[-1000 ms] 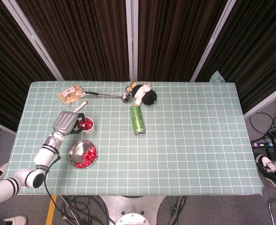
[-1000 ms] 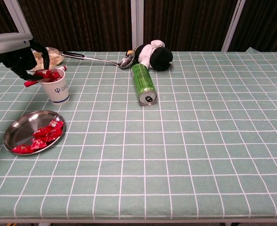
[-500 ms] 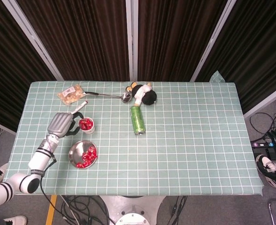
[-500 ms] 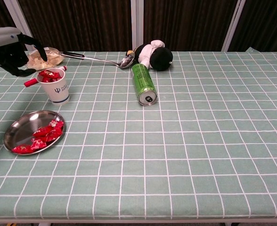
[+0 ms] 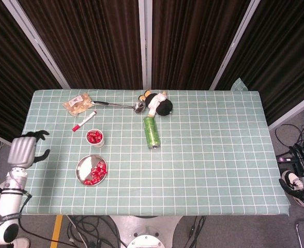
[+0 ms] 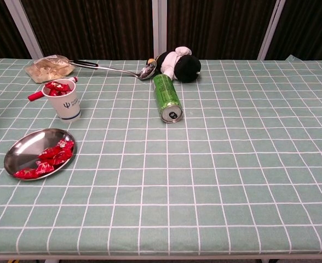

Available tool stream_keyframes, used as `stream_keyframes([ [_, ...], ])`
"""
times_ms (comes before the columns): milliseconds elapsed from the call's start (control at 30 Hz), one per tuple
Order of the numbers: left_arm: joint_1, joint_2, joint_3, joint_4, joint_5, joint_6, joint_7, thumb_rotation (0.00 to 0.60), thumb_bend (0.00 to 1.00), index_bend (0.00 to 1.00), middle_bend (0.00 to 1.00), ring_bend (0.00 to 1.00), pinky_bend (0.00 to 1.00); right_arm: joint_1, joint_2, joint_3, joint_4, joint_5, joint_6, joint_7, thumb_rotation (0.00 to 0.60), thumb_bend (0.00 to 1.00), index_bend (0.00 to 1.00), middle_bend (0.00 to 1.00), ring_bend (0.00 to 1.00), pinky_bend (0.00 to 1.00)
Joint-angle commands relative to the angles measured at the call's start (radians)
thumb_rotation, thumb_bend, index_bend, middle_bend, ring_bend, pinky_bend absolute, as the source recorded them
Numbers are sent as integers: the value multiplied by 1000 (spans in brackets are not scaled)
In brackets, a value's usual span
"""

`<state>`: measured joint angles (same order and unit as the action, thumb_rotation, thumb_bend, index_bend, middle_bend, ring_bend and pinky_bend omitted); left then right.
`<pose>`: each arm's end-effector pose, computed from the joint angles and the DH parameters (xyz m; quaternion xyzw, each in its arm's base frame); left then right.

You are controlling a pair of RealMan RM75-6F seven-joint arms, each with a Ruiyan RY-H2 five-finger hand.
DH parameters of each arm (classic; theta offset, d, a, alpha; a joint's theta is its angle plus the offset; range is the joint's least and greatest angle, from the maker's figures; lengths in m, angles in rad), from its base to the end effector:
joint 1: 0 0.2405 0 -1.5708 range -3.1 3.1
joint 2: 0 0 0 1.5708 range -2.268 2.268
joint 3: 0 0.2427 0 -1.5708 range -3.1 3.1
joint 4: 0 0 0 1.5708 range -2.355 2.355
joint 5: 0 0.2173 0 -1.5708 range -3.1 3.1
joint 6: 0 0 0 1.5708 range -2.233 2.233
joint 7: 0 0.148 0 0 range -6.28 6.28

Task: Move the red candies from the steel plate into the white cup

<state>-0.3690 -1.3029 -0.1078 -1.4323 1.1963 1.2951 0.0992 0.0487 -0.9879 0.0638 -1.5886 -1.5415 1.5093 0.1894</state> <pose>-0.2969 0.2847 0.1039 -0.5916 -0.3979 -0.3629 0.6000 -0.3138 -0.1773 0.1935 0.5843 -0.3874 0.4095 0.5838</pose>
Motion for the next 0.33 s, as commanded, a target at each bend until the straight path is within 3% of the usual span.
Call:
stream_keyframes([
  [33, 88, 33, 47, -48, 12, 92, 44, 600, 258, 356, 350, 246, 293, 5, -15, -9, 13, -16, -5, 14, 600, 199, 16, 18, 0, 101],
  [333, 208, 70, 113, -159, 107, 231, 71, 600, 249, 356, 350, 246, 292, -21, -38, -23, 26, -26, 35, 17, 600, 199, 16, 18, 0, 92],
])
